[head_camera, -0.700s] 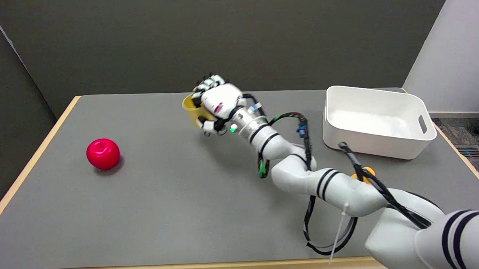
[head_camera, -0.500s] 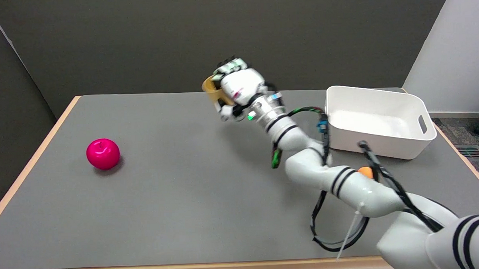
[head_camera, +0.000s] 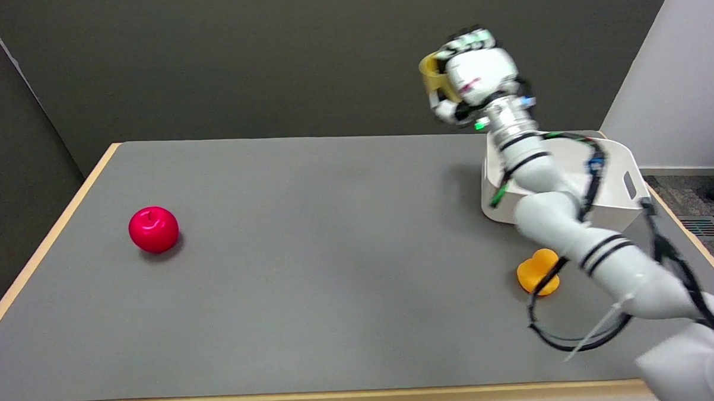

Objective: Place the cup in the white box.

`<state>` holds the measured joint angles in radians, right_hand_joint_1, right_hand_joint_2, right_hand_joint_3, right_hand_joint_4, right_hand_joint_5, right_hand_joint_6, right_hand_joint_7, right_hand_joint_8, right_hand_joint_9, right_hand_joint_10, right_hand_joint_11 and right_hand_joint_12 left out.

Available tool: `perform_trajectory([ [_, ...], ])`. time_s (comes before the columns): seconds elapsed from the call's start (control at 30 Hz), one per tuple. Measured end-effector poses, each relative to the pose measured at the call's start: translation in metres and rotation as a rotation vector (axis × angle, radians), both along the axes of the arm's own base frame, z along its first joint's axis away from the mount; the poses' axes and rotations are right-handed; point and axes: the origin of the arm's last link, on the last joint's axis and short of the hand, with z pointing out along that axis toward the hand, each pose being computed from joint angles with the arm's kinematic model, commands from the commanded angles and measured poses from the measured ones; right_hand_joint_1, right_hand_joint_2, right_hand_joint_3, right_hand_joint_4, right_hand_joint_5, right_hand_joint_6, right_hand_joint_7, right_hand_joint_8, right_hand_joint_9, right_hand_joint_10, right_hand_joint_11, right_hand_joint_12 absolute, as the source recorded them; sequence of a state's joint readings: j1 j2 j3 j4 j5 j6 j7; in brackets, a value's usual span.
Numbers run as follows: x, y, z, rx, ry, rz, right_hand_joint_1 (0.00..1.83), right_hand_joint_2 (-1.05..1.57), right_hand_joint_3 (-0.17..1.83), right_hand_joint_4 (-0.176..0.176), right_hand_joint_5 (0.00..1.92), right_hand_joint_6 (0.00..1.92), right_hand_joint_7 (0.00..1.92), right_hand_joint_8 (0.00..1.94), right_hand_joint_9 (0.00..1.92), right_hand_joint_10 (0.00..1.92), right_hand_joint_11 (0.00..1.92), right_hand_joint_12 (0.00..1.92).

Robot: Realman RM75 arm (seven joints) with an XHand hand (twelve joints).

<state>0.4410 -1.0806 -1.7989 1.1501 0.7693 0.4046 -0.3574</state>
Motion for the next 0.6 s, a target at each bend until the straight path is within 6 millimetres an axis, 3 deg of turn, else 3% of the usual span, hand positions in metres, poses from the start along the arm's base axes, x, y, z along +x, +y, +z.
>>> perform_trajectory([
  [0.3, 0.028, 0.046, 0.081, -0.177, 0.041, 0.048, 0.91, 1.02, 0.62, 0.049, 0.66, 1.62, 0.37, 0.59, 0.18, 0.72, 0.05, 0.98],
  [0.6, 0.028, 0.09, 0.12, -0.275, 0.081, 0.033, 0.9, 1.02, 0.61, 0.053, 0.66, 1.62, 0.37, 0.59, 0.18, 0.72, 0.05, 0.98],
])
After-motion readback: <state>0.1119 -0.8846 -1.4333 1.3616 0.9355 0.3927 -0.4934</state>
